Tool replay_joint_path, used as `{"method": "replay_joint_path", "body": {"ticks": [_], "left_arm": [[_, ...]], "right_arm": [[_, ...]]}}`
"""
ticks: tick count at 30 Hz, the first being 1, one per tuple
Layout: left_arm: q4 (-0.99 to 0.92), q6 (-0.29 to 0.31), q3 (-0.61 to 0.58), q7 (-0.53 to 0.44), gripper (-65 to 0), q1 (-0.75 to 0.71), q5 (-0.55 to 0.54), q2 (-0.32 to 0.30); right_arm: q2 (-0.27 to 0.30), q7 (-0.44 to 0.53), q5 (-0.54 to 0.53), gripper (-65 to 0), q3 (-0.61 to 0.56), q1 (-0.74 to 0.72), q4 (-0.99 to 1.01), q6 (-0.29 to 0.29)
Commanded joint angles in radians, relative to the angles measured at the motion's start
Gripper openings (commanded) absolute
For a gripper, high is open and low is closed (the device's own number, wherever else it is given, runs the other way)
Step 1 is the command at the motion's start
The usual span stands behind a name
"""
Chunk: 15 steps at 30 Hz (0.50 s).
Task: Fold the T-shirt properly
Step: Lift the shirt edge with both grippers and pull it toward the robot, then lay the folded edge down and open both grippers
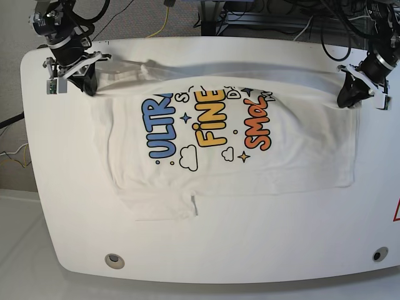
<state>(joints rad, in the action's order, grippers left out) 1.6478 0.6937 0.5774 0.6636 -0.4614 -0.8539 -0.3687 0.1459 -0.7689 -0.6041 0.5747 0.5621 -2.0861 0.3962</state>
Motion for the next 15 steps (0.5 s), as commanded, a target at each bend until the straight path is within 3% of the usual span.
{"method": "replay_joint_path", "body": {"ticks": [1, 15], "left_arm": [[0.009, 0.004, 0.026, -0.015, -65.0, 0.013, -0.028, -0.016], [-0.012, 0.004, 0.048, -0.003, -65.0, 0.035, -0.028, -0.008]], "right_arm": [[0.011, 0.023, 0.004, -65.0, 0.003, -0.013, -0.017, 0.007], [0.014, 0.031, 0.118, -65.0, -0.054, -0.086, 0.004, 0.003]]}}
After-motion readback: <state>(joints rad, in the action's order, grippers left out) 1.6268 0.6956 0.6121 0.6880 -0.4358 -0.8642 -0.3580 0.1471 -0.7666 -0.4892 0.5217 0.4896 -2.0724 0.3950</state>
